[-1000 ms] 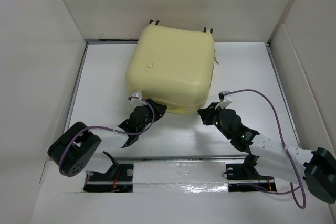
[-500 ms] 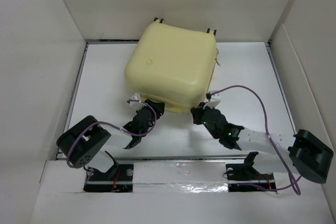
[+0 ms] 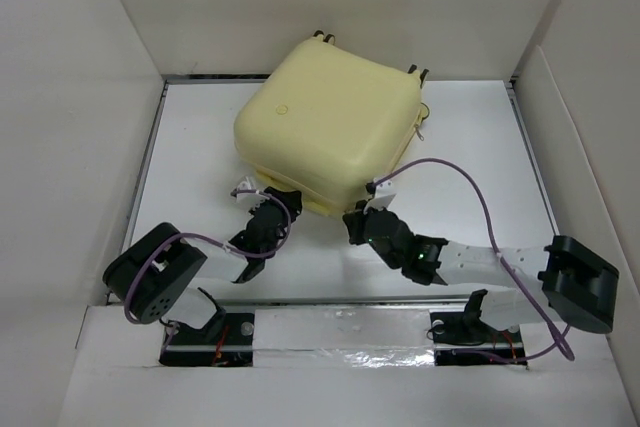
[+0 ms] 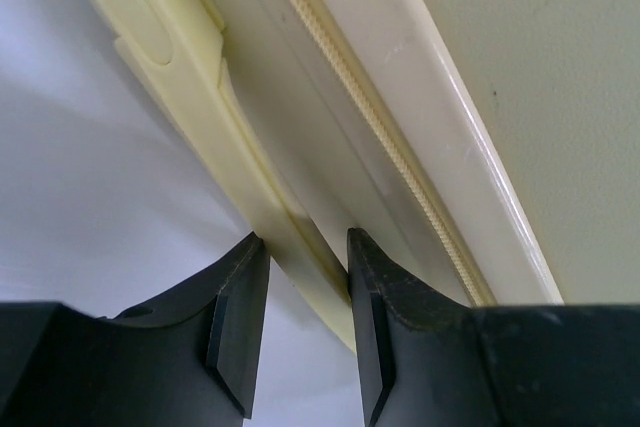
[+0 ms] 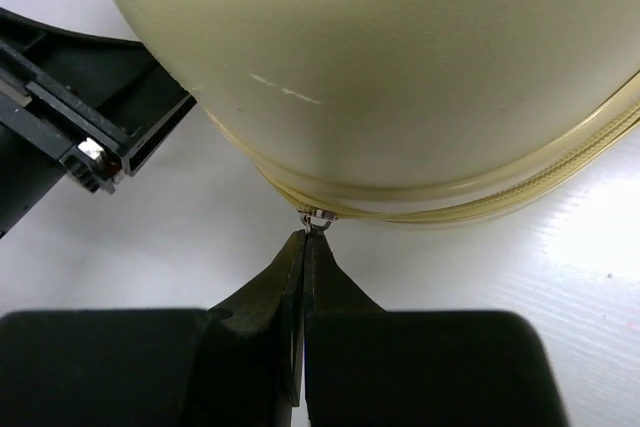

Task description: Pack the luggage

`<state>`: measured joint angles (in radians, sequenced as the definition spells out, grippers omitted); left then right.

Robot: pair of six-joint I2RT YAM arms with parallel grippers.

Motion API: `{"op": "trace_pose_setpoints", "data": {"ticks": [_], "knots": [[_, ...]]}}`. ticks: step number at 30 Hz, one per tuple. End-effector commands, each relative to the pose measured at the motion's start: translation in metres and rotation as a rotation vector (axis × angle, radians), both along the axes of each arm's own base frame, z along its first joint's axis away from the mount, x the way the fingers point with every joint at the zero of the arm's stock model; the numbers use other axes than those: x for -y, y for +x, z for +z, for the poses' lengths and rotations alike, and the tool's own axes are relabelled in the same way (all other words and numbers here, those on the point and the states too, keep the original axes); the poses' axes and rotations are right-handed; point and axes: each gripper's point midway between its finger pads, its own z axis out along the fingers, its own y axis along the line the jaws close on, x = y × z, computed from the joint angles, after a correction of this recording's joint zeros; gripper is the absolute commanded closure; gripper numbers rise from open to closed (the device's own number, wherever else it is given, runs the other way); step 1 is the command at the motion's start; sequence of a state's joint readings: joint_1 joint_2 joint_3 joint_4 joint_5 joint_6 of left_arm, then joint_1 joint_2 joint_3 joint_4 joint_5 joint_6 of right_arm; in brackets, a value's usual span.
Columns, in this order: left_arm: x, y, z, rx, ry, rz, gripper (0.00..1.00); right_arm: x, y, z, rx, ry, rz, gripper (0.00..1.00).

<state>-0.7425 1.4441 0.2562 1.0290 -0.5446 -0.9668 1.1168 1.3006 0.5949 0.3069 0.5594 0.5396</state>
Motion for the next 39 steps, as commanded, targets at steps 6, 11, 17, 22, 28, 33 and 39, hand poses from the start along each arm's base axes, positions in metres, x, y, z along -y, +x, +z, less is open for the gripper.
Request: {"op": "trace_pose_setpoints", "data": {"ticks": [6,11,17,22,28,33,39], "knots": [[0.014,-0.013,0.027,0.064,-0.066,-0.231,1.0,0.055,0.002,-0.009,-0.082,0.241,0.011,1.0],[0.007,-0.012,0.027,0.069,-0.039,-0.217,1.0,0.08,-0.001,-0.007,-0.081,0.169,-0.03,1.0],[0.015,-0.011,0.029,0.074,-0.046,-0.24,1.0,0.055,-0.024,0.0,-0.098,0.192,0.095,1.0],[0.007,-0.011,0.029,0.077,-0.026,-0.228,1.0,0.07,-0.02,-0.008,-0.098,0.112,0.02,1.0],[0.05,-0.03,0.047,0.113,-0.051,-0.332,1.0,-0.002,-0.05,0.011,-0.117,0.225,0.249,1.0],[0.093,-0.044,0.042,0.098,-0.071,-0.434,1.0,-0.086,-0.065,0.055,-0.051,0.321,0.401,1.0],[0.11,-0.054,0.037,0.084,-0.129,-0.479,1.0,-0.149,-0.06,0.11,0.08,0.37,0.45,1.0]]}}
